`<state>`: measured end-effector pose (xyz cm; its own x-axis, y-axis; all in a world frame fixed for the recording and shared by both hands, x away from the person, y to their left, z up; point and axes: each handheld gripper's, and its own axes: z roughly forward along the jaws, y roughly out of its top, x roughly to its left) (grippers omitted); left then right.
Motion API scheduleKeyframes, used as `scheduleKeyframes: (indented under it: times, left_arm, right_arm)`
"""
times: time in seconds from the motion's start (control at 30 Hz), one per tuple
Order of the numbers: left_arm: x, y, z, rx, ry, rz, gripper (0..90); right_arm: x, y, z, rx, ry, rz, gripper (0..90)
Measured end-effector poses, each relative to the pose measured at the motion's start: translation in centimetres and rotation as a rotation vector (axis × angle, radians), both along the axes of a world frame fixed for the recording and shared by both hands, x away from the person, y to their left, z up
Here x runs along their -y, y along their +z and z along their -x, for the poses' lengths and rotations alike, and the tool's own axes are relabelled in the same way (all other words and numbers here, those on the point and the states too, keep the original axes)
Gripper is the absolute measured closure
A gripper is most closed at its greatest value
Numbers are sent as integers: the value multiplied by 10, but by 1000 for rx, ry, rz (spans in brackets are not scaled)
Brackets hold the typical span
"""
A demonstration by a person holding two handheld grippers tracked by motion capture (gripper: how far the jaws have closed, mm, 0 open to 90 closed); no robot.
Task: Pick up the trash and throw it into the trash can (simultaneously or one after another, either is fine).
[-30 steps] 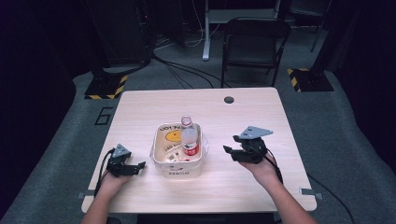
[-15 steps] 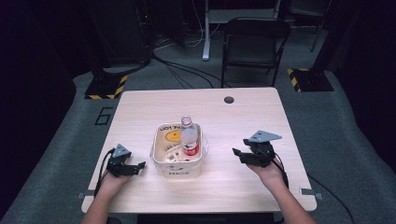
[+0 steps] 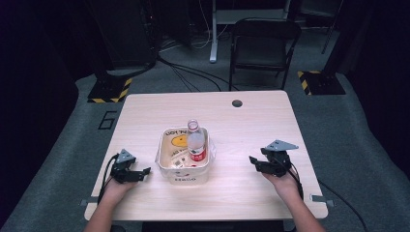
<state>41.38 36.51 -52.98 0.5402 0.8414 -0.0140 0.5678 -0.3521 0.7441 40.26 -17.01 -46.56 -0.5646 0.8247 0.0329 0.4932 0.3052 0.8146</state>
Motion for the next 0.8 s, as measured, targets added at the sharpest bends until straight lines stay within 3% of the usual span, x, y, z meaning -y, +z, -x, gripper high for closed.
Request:
scheduleKeyframes:
  times: [0.23, 0.8]
  left_arm:
    - [0, 0, 0, 0, 1, 0, 153]
    - [0, 0, 0, 0, 1, -2, 153]
  right_arm:
    - [9, -9, -1, -11, -31, 11, 386]
    - [29, -31, -1, -59, -94, 94, 365]
